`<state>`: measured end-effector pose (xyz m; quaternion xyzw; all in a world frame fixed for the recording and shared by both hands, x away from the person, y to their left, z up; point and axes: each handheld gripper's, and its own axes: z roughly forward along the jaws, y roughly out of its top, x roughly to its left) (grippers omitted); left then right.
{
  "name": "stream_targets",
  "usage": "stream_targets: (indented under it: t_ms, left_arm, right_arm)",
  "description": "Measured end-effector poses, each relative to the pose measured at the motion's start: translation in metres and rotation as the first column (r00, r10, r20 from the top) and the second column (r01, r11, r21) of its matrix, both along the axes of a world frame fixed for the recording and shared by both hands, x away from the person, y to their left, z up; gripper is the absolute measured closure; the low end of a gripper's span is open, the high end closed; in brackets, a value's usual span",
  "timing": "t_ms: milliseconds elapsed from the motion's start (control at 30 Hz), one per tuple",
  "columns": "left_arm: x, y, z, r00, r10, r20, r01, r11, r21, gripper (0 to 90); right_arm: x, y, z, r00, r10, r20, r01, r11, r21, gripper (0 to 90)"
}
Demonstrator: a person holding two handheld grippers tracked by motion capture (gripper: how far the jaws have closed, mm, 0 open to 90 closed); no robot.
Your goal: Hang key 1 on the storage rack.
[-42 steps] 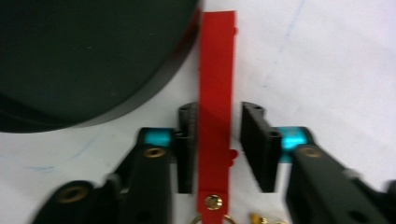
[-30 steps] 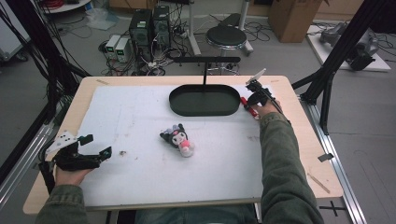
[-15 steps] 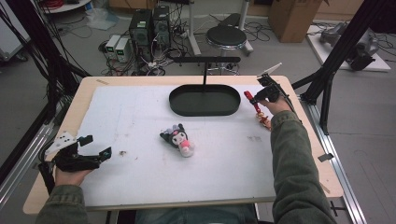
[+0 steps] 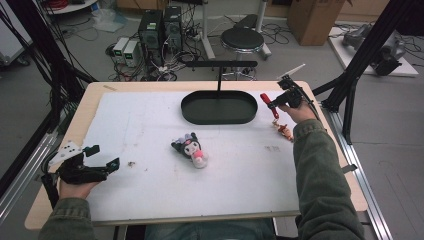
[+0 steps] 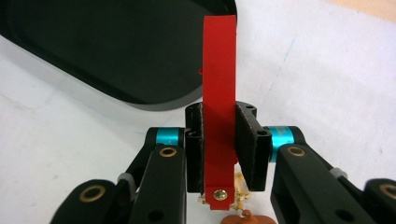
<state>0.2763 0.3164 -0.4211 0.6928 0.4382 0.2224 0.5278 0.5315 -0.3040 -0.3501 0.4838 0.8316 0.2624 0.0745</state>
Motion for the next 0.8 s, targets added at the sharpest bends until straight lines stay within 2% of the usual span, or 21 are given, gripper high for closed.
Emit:
stream_targets:
  t_ms: [267, 567, 667, 700, 800]
  left_arm:
    - [0.001, 0.0, 0.0, 1.0, -0.002, 0.001, 0.002, 1.0, 0.003, 1.8]
    - [0.0, -0.002, 0.001, 1.0, 0.0, 0.008, 0.0, 0.9997, -0.024, 1.8]
    - [0.001, -0.002, 0.001, 1.0, 0.002, 0.003, -0.001, 0.9998, -0.021, 1.8]
    - [0.001, -0.002, 0.001, 1.0, 0.001, 0.001, -0.001, 0.9997, -0.023, 1.8]
    - [0.002, -0.001, 0.0, 1.0, -0.004, -0.003, 0.004, 0.9998, -0.021, 1.8]
  right_arm:
    - [-0.01, -0.006, 0.016, 0.9998, 0.007, 0.021, -0.009, 0.998, 0.065, 74.5]
    - [-0.017, -0.008, 0.026, 0.9988, 0.023, 0.043, -0.026, 0.996, 0.083, 74.5]
    - [-0.018, -0.006, 0.032, 0.9978, 0.037, 0.056, -0.042, 0.996, 0.081, 74.5]
    - [-0.019, -0.006, 0.034, 0.9972, 0.039, 0.063, -0.045, 0.994, 0.099, 74.5]
    - [-0.02, -0.004, 0.04, 0.9955, 0.051, 0.079, -0.059, 0.993, 0.101, 74.5]
